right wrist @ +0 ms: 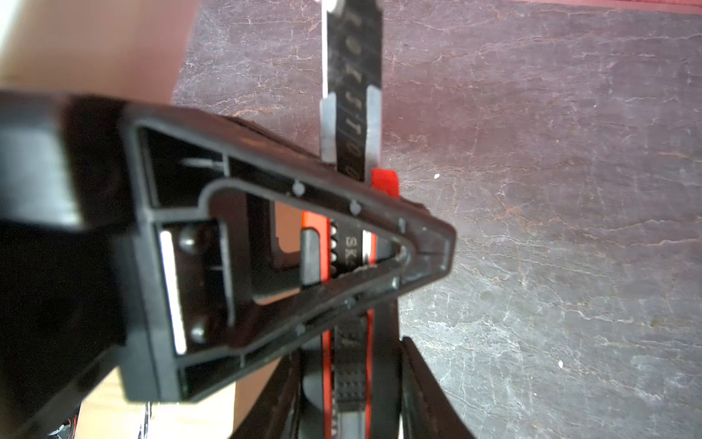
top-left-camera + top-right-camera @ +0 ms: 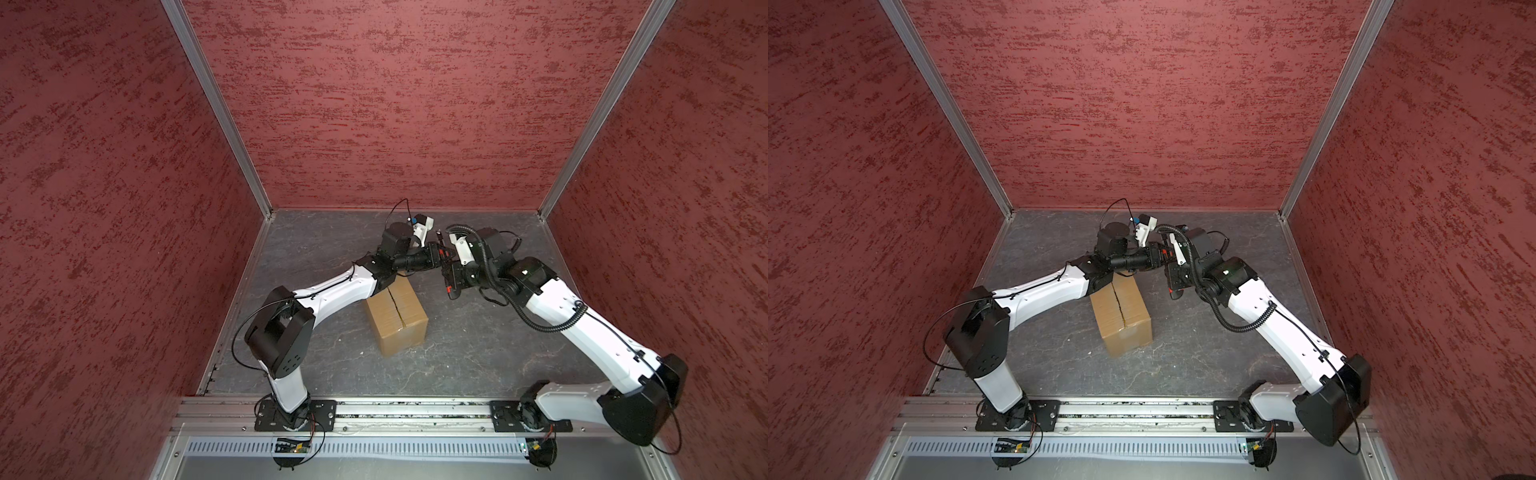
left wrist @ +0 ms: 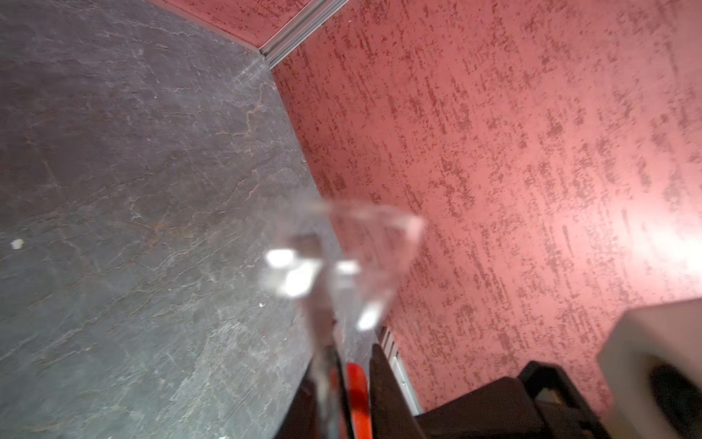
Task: Unpack the express box
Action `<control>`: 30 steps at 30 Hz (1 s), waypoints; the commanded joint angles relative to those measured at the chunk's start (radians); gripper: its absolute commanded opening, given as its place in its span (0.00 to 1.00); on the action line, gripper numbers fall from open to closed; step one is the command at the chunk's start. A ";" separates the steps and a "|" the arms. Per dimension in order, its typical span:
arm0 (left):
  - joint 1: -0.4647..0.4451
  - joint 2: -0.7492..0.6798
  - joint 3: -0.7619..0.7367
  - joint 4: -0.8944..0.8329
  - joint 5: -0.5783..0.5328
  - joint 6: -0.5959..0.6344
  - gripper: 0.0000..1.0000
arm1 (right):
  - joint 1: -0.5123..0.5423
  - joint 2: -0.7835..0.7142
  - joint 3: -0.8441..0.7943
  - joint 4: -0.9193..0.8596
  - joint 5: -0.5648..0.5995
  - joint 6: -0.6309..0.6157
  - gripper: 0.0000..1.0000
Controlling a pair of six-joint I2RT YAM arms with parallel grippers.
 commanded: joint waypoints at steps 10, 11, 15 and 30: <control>0.022 0.014 -0.022 0.066 0.003 -0.038 0.00 | 0.009 -0.027 -0.010 0.064 0.020 0.034 0.34; 0.023 0.014 -0.024 0.071 0.006 -0.040 0.00 | 0.009 -0.029 -0.014 0.072 0.020 0.037 0.36; 0.021 0.011 -0.029 0.097 0.018 -0.059 0.00 | 0.009 -0.023 -0.021 0.093 0.029 0.043 0.47; -0.004 -0.014 -0.045 0.135 0.046 -0.087 0.00 | 0.008 0.026 0.000 0.110 0.058 0.023 0.57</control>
